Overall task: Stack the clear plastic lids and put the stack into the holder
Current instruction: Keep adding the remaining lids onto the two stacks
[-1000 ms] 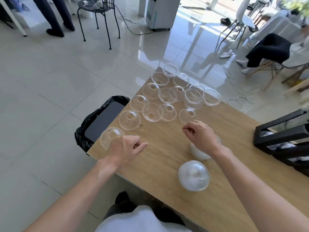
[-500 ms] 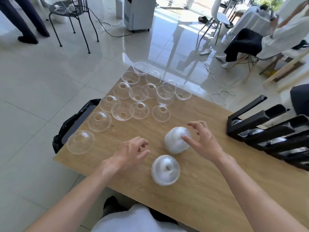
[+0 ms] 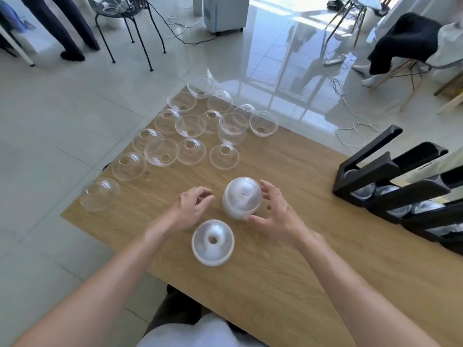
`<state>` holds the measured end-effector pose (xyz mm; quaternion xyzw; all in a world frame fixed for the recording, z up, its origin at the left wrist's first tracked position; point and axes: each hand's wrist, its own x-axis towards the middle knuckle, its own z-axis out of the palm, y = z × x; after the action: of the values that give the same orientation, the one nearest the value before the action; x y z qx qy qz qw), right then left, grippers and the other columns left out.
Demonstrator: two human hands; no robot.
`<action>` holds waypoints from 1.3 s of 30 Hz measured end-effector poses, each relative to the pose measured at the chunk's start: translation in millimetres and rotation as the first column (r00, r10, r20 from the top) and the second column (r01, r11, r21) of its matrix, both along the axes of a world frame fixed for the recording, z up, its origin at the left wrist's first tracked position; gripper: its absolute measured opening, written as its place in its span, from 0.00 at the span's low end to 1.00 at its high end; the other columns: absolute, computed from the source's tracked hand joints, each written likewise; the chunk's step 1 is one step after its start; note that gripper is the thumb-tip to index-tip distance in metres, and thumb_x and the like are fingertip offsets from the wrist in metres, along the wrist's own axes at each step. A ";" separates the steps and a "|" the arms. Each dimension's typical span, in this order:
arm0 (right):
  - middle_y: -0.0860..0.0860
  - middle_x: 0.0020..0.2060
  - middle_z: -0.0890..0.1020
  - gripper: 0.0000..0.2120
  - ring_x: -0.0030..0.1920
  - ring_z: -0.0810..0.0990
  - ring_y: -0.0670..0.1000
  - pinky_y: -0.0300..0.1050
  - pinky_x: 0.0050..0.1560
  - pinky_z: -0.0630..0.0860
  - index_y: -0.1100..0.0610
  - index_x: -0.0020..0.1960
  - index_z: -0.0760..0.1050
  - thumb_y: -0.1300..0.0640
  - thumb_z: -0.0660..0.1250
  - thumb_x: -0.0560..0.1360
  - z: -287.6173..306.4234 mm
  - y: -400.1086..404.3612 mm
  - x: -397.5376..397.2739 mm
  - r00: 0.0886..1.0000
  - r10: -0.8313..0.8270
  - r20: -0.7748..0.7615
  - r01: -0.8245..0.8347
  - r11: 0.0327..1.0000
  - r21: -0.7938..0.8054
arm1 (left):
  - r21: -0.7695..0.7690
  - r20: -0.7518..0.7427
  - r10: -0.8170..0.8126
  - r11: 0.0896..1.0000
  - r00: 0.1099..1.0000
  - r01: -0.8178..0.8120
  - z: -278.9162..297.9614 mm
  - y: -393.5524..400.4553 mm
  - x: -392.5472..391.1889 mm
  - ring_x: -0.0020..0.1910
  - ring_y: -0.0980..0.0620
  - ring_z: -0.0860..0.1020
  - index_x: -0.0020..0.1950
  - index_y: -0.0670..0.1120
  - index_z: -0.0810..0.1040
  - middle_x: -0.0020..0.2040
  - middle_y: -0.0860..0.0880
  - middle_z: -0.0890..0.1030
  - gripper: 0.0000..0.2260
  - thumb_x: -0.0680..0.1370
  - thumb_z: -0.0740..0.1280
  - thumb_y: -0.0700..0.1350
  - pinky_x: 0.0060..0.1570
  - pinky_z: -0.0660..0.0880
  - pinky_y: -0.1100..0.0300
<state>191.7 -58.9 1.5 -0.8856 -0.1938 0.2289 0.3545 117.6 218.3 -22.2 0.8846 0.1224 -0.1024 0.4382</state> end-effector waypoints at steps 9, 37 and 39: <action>0.41 0.78 0.64 0.61 0.74 0.68 0.42 0.53 0.73 0.72 0.36 0.80 0.48 0.22 0.76 0.57 -6.3 11.9 5.3 0.996 -0.059 -0.074 0.060 0.998 0.008 | -0.252 -0.080 0.042 0.966 0.996 -0.061 6.5 -13.0 26.4 0.46 0.66 0.79 0.62 0.58 0.80 0.47 0.63 0.82 0.27 0.73 0.61 0.74 0.52 0.76 0.61; 0.49 0.81 0.63 0.68 0.77 0.67 0.51 0.55 0.77 0.65 0.51 0.84 0.44 0.28 0.79 0.59 3.0 42.9 8.6 0.967 0.008 -0.253 -0.014 1.000 -0.023 | -0.330 -0.153 0.139 0.926 0.978 -0.183 18.1 -24.1 25.3 0.53 0.57 0.80 0.55 0.59 0.81 0.49 0.58 0.83 0.28 0.69 0.61 0.77 0.58 0.78 0.55; 0.50 0.81 0.61 0.67 0.78 0.65 0.51 0.55 0.77 0.65 0.52 0.84 0.44 0.30 0.79 0.61 11.4 41.0 11.5 0.975 0.015 -0.221 -0.021 0.999 -0.024 | -0.328 -0.138 0.170 0.922 0.976 -0.207 20.1 -22.2 22.2 0.48 0.59 0.80 0.54 0.59 0.81 0.44 0.59 0.82 0.32 0.65 0.60 0.81 0.52 0.77 0.57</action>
<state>203.2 -17.9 12.9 -0.8575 -0.1584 0.3314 0.3602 139.8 196.1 -2.1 0.7727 0.2108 -0.1267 0.5852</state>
